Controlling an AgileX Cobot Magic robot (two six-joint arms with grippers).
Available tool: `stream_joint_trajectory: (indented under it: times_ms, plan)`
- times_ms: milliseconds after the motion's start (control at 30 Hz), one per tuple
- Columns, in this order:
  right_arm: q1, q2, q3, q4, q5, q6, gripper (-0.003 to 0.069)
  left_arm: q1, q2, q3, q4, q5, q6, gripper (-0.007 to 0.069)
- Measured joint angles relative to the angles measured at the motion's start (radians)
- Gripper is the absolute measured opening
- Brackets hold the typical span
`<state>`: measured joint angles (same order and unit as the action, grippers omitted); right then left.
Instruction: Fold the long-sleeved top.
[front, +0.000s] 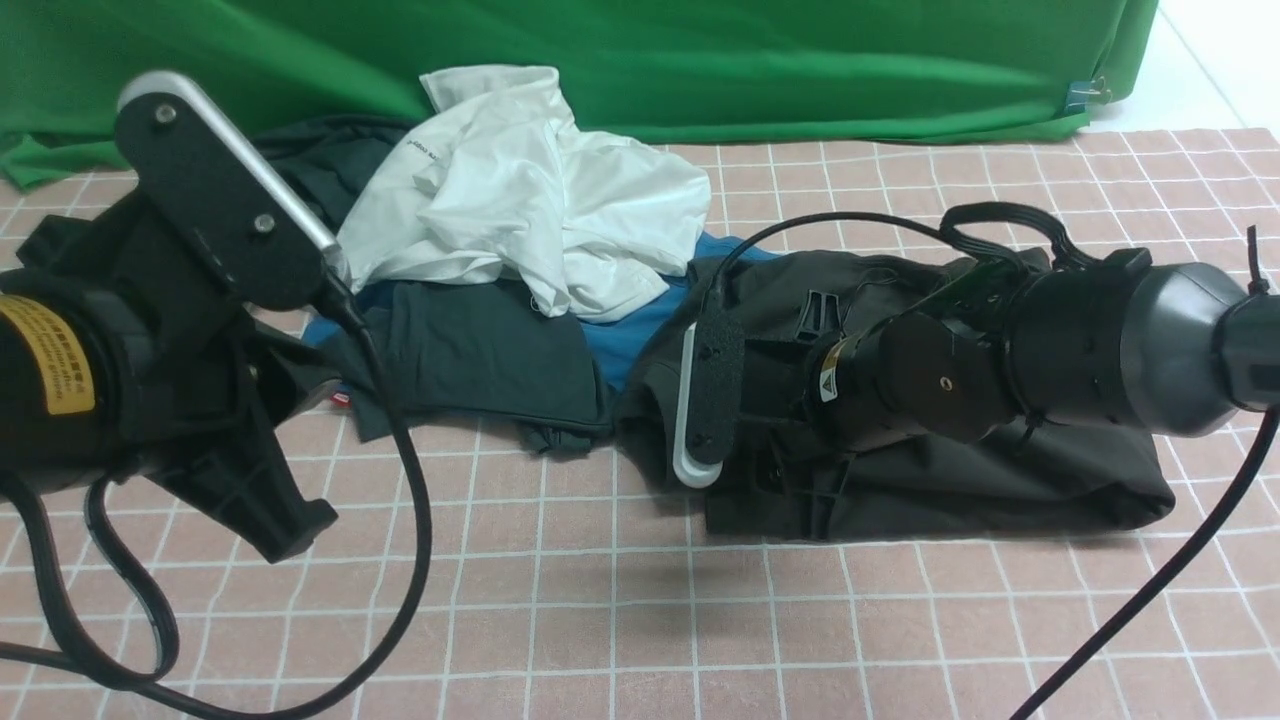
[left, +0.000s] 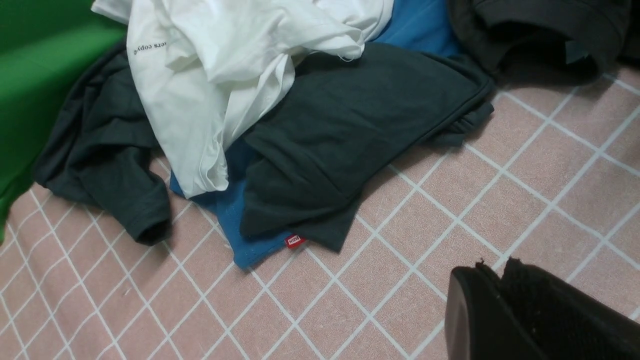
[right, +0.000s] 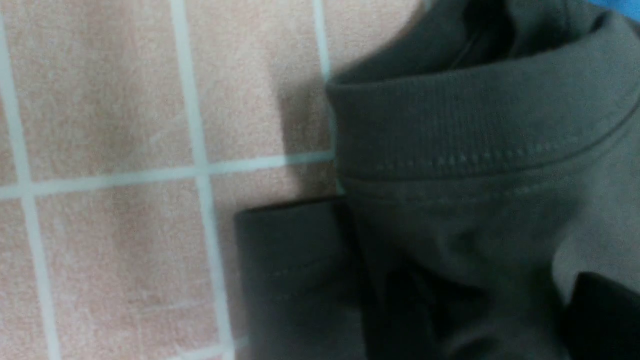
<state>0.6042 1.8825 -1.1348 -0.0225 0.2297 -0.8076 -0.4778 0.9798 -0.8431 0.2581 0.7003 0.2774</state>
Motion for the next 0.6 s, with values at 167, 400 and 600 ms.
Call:
stream_joint_trajectory:
  times_ms: [167, 400, 600]
  plan:
    - [0.000, 0.000, 0.000, -0.001, -0.003, -0.013, 0.0179, 0.000, -0.001, 0.000, -0.001, 0.000, 0.000, 0.0010]
    - [0.000, 0.000, 0.000, -0.001, -0.004, -0.009, 0.0074, 0.000, -0.001, 0.000, -0.001, 0.000, -0.001, 0.0010]
    - [0.001, -0.024, -0.001, 0.022, 0.013, 0.048, 0.0074, 0.000, -0.001, 0.000, -0.001, 0.000, -0.001, 0.0010]
